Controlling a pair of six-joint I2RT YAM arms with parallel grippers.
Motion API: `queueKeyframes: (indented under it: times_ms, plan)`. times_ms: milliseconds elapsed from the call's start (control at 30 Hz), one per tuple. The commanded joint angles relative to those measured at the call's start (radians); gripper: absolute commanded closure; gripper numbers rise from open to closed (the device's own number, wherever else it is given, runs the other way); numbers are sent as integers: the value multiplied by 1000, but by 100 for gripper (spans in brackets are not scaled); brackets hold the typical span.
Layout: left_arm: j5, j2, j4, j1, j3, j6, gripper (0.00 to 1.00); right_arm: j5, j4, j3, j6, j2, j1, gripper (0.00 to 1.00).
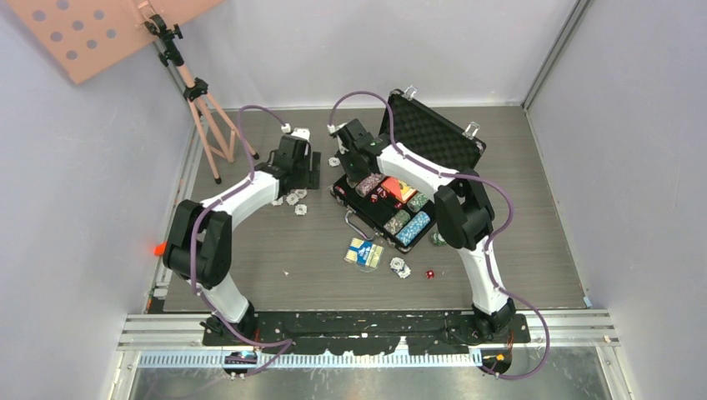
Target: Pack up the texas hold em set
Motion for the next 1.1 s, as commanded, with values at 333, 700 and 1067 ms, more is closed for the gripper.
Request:
queueKeyframes:
  times_ms: [333,700,1067]
  plan:
    - [8,42,-9,14,56,40,26,167,1,70,-54,23,37,63]
    - [58,156,-93,14,159,94,34,89,62,-64,59,-210,36,53]
    - [97,237,-161,58,217,56,35,59,269,-439,203,-536,28,47]
